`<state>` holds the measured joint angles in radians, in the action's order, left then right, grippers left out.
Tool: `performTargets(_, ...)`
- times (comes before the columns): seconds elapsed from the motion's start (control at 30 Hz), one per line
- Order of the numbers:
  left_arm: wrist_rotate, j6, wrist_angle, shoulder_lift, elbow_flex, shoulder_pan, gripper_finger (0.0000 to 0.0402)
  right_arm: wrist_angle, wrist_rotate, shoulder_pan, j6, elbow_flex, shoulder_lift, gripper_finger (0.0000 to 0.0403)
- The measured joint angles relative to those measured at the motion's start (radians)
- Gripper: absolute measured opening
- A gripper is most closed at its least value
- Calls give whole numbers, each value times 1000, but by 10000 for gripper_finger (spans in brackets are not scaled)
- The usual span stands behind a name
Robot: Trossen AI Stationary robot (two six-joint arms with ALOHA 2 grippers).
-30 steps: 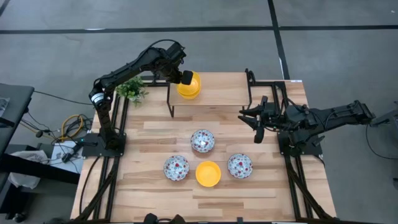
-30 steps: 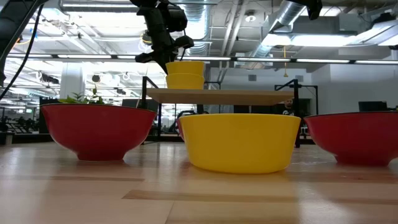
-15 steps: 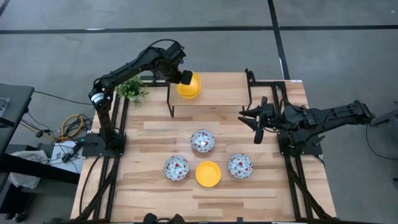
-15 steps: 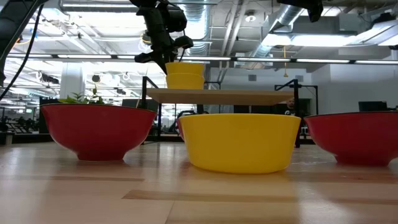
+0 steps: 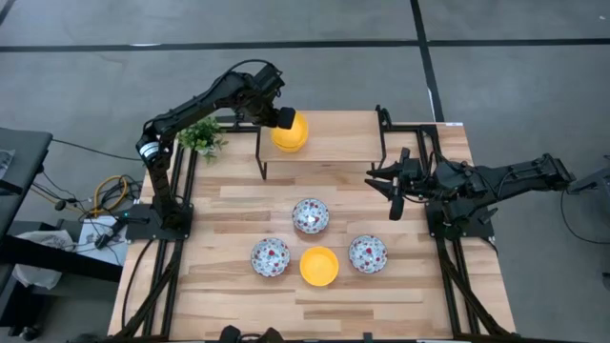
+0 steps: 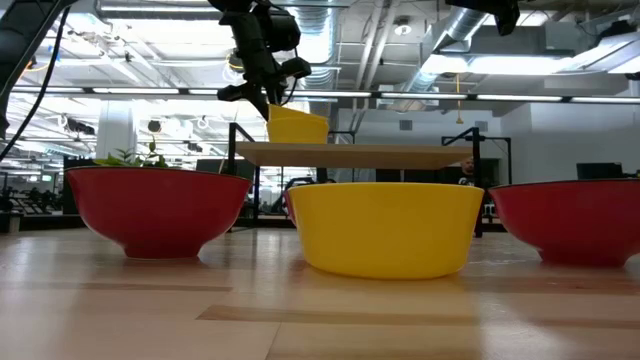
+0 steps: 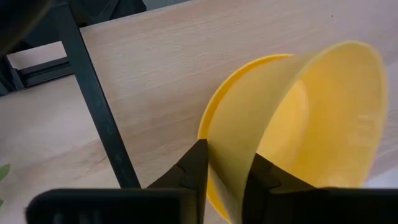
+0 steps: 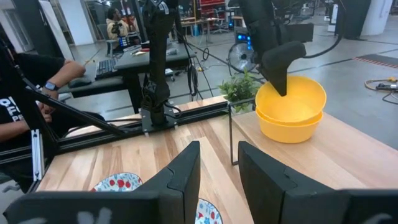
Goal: Pick & Place Mini bowls
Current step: Stack the top yellow bowl on top of the yellow bowl on the shelf
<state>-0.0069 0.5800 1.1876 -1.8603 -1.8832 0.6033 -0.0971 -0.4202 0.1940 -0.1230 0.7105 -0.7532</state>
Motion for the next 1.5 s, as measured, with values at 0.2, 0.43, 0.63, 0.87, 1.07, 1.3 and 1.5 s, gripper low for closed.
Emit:
performTargets(0.2, 0, -15, -16, 0, 0, 2, 97, 0, 0, 0, 0, 0, 0, 98)
performTargets(0.43, -6, -23, -48, 21, -1, 19, 131, 0, 0, 0, 0, 0, 0, 98)
performTargets(0.63, -19, -24, -100, 82, -1, 41, 147, 0, 0, 0, 0, 0, 0, 98)
performTargets(0.87, -33, -110, -184, 143, -1, 29, 144, 0, -2, 0, 0, 0, 0, 98)
performTargets(1.07, 131, -198, -231, 134, 47, 41, 118, -2, -2, 0, 0, 0, 0, 98)
performTargets(1.3, 206, -158, -296, 133, 188, 90, 90, -3, -2, 0, -1, 0, 0, 98)
performTargets(1.5, 245, -117, -380, 132, 278, 106, 86, -4, -3, 0, -1, 0, 0, 98)
